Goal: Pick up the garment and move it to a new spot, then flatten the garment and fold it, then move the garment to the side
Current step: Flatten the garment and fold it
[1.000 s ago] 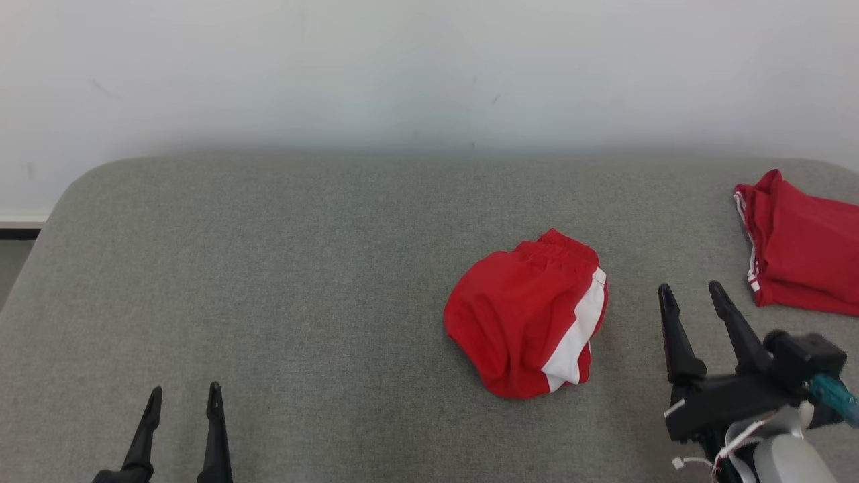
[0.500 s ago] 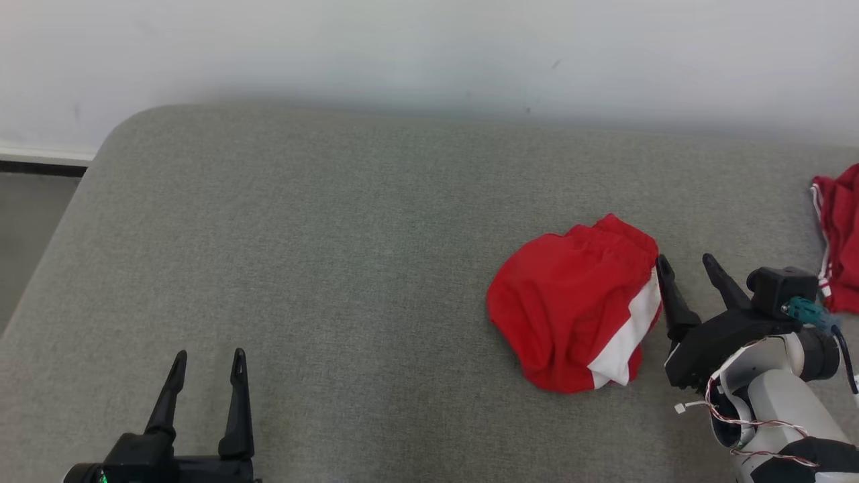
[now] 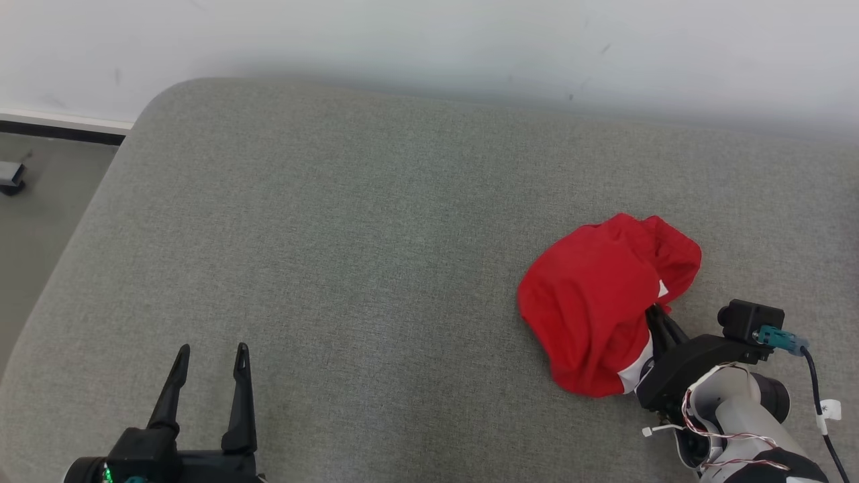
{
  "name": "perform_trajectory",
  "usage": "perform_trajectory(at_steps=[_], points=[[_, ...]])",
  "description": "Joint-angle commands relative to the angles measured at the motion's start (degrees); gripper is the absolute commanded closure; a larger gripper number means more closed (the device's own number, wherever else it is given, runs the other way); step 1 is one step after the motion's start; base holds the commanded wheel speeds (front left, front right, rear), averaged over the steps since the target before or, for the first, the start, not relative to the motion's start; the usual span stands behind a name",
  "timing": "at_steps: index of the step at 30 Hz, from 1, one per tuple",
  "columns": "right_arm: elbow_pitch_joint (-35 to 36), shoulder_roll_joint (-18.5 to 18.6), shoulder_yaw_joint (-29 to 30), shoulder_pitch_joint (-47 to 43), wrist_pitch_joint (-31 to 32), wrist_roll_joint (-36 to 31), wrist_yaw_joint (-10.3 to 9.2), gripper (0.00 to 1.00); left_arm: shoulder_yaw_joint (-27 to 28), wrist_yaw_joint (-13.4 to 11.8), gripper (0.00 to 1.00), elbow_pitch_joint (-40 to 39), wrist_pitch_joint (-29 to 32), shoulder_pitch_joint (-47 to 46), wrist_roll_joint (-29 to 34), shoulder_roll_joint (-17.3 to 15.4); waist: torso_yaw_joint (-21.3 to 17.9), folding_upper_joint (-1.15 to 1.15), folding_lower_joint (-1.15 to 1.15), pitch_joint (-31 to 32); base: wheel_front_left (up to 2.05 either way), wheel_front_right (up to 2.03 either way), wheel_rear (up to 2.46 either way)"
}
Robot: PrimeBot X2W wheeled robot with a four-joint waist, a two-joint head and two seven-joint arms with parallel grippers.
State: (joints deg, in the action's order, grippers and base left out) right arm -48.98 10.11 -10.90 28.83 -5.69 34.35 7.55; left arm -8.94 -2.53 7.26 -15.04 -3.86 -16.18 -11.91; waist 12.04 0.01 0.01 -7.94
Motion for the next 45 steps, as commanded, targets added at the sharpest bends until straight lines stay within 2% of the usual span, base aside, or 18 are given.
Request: perform_trajectory(at_steps=[1,6,14,19,21,25,33,38,43,44,45], points=[[-0.49,0.48,-0.67,0.56,-0.51,1.11,-0.15,1.0,0.19,-0.01,0.0,0.09,-0.19,-0.52,0.51,0.2,0.03,-0.01,-0.01,0.06,0.0,0.0,0.0],[-1.0,2.17,-2.28,1.87,-3.12,2.51,-0.15,1.0,0.87,0.14,0.0,0.38,-0.19,-0.37,0.44,0.02,-0.5,-0.01,-0.01,0.59,0.0,0.0,0.0],[0.17,8.07,-3.78,4.4,-8.44,1.79,-0.15,1.0,1.53,0.28,0.0,0.17,-0.19,0.9,0.62,0.58,-2.2,-0.01,-0.01,2.73,0.0,0.0,0.0],[3.72,11.88,-4.03,7.21,-9.29,0.11,-0.15,1.0,1.54,0.32,0.0,-0.14,-0.19,1.1,0.87,1.14,-2.64,-0.01,-0.01,3.42,0.0,0.0,0.0],[7.56,12.35,-5.65,8.2,-9.5,-1.2,-0.15,1.0,1.62,0.32,0.0,-0.44,-0.19,1.41,0.98,1.54,-2.51,-0.01,-0.01,3.79,0.0,0.0,0.0],[13.69,10.31,-9.48,8.13,-9.49,-2.49,-0.15,1.0,1.98,0.7,0.0,-0.56,-0.19,1.79,0.97,1.91,-2.07,-0.01,-0.01,4.16,0.0,0.0,0.0],[21.79,2.92,-21.89,4.94,-9.04,-4.7,-0.15,1.0,2.1,1.14,0.0,-0.22,-0.19,1.83,1.41,2.39,-0.05,-0.01,-0.01,4.9,0.0,0.0,0.0],[21.06,-1.3,-29.27,3.77,-8.34,-4.57,-0.15,1.0,1.94,1.53,0.0,0.09,-0.19,1.15,1.31,2.6,1.72,-0.01,-0.01,4.36,0.0,0.0,0.0],[16.05,-4.45,-34.4,2.79,-8.14,-2.65,-0.15,1.0,1.68,2.35,0.0,1.12,-0.19,0.12,1.49,3.42,3.72,-0.01,-0.01,3.71,0.0,0.0,0.0],[14.98,-4.89,-35.35,2.8,-8.2,-2.17,-0.15,0.96,1.65,2.5,0.0,1.28,-0.19,0.01,1.59,3.52,4.06,-0.01,-0.01,3.65,0.0,0.0,0.0],[13.72,-5.14,-36.12,2.96,-8.26,-2.19,-0.15,0.63,1.47,2.52,0.0,1.46,-0.19,-0.04,1.7,3.74,4.43,-0.01,-0.01,3.59,0.0,0.0,0.0]])
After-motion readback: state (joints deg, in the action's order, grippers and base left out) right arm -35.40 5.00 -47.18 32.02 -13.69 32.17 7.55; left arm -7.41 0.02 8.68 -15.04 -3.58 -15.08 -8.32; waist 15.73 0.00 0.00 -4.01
